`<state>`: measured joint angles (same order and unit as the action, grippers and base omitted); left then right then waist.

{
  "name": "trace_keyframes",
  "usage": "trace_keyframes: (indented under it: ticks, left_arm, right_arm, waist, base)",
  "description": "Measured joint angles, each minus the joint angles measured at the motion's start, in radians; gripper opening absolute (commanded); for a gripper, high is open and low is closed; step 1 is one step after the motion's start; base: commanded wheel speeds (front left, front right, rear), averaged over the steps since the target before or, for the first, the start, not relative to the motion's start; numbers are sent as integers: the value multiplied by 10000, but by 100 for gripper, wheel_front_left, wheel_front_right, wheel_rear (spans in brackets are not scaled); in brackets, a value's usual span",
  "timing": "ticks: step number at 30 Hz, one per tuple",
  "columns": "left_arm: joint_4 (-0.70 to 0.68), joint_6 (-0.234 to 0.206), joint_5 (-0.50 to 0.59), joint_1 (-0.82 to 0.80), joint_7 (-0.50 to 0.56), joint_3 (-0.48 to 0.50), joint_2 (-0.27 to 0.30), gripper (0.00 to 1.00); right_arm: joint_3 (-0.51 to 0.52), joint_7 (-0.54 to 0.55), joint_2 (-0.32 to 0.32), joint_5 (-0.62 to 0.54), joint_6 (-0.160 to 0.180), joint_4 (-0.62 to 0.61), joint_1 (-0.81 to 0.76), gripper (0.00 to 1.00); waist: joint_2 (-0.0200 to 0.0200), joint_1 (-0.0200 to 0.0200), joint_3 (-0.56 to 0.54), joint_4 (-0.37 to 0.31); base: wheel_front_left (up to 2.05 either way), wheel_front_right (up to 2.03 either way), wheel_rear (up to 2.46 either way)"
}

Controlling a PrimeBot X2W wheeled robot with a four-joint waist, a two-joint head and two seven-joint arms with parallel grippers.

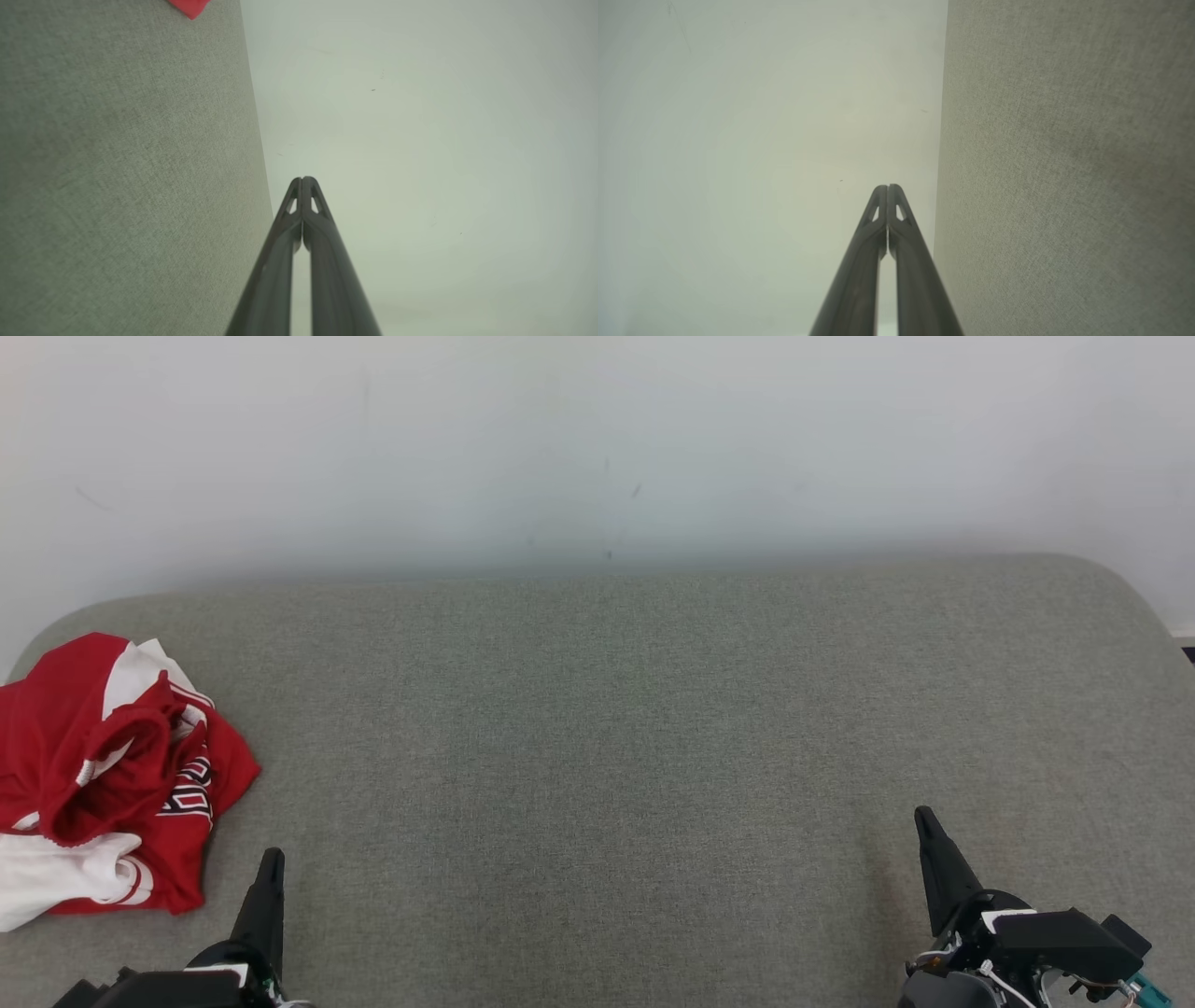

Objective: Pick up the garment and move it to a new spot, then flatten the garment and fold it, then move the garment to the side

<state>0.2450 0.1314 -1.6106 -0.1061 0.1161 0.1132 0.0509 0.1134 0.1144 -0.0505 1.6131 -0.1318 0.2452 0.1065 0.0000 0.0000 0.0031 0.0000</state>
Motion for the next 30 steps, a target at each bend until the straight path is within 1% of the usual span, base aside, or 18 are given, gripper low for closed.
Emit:
trace_keyframes:
  ticks: [17,18,23,27,30]
  left_arm:
    - [2,0,0,0,0,-4,0,0]
    - [2,0,0,0,0,0,0,100]
    - [345,-2,4,333,-6,-42,-46,100]
    - [297,-4,73,398,-211,-132,-54,100]
    - [199,-4,209,405,-368,-167,-54,100]
  right_arm:
    - [0,0,0,0,0,-4,0,0]
    - [0,0,0,-2,0,0,0,100]
    - [-27,-21,21,-2,0,384,-321,100]
    - [-119,-207,19,-94,0,372,-414,100]
    - [-203,-366,25,-387,0,318,-417,100]
  waist:
    - [0,0,0,0]
    - [0,0,0,0]
    - [0,0,2,0]
    - [0,0,5,3]
    - [0,0,11,5]
  base:
    - [0,0,0]
    - [0,0,0]
    - [0,0,0]
    - [0,0,0]
    - [0,0,0]
